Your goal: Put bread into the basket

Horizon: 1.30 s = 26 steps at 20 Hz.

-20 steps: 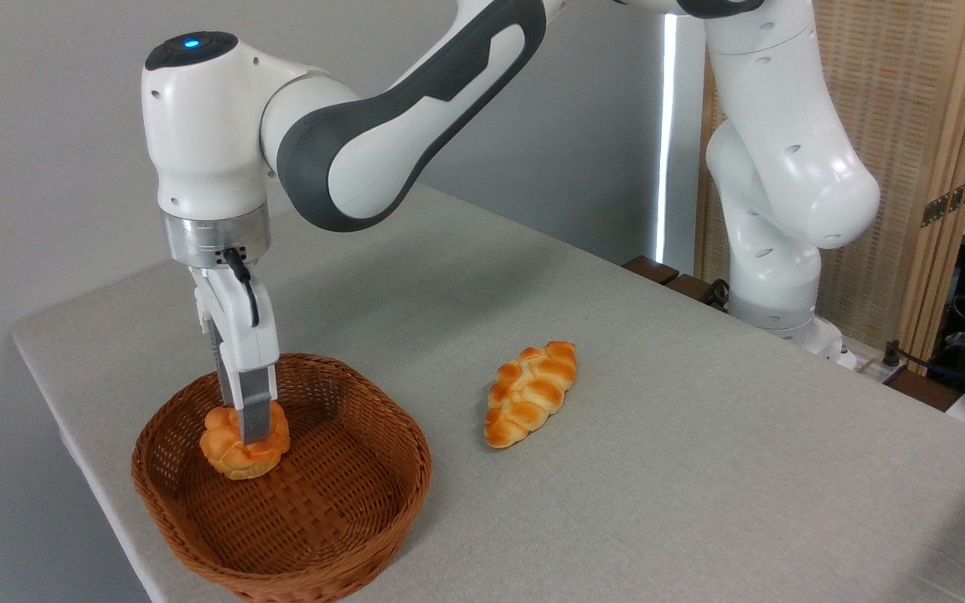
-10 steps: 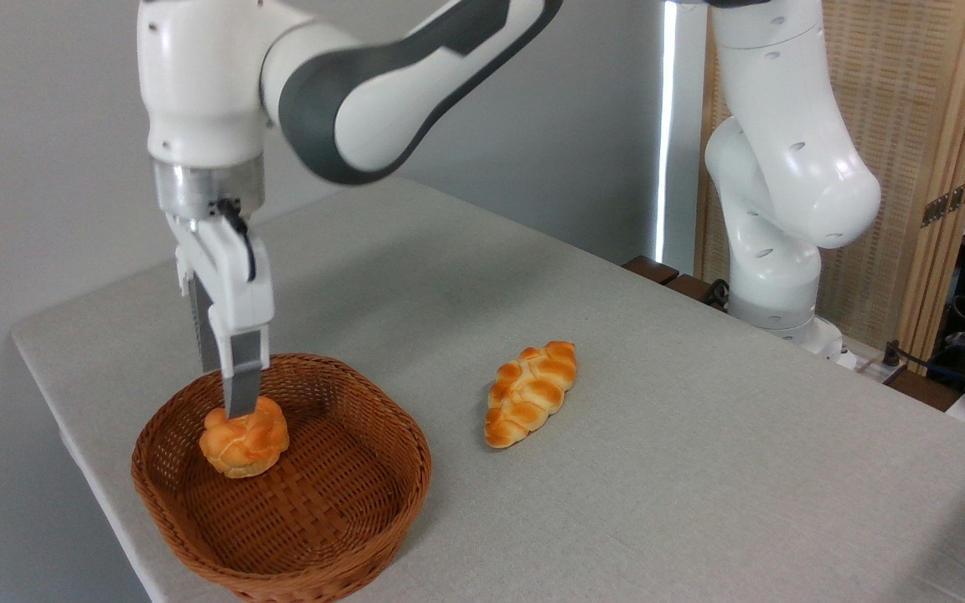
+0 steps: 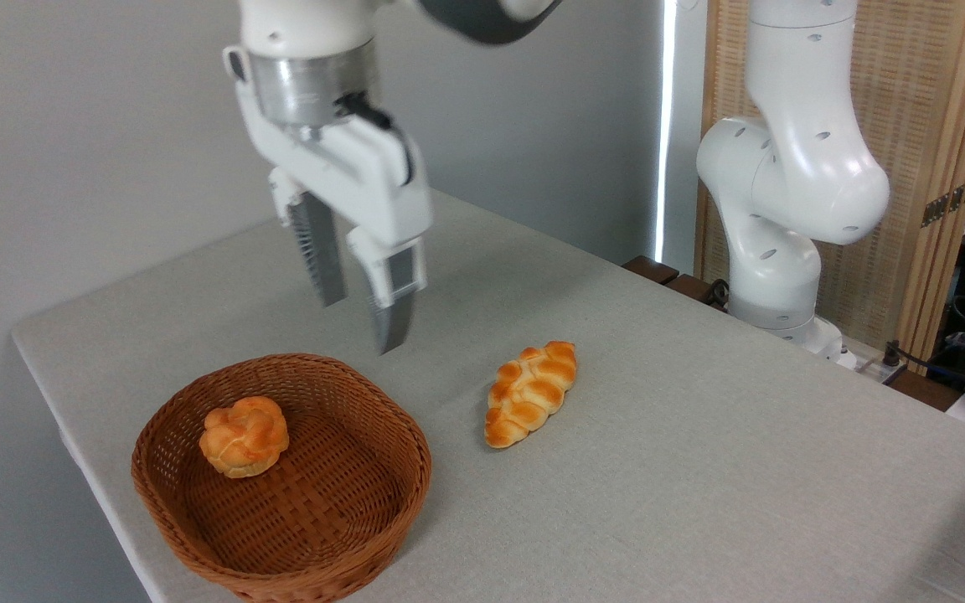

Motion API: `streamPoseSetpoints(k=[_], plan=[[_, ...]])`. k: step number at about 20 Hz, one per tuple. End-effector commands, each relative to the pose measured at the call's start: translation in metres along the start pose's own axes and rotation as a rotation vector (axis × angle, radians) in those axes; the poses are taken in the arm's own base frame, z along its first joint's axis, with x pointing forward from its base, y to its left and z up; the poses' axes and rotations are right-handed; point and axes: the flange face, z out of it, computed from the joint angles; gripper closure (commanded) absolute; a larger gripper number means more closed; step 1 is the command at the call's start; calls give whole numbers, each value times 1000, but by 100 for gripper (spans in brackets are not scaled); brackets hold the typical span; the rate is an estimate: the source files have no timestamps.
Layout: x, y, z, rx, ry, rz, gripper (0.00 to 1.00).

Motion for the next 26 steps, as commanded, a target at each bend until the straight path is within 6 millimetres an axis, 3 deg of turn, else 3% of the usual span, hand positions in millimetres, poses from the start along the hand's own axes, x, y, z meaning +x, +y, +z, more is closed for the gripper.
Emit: streamPoseSetpoints(k=[1, 10, 26], plan=[[-8, 11, -3, -7, -38, -25, 0], [1, 30, 8, 62, -55, 21, 0], [-11, 22, -4, 127, -84, 16, 0]])
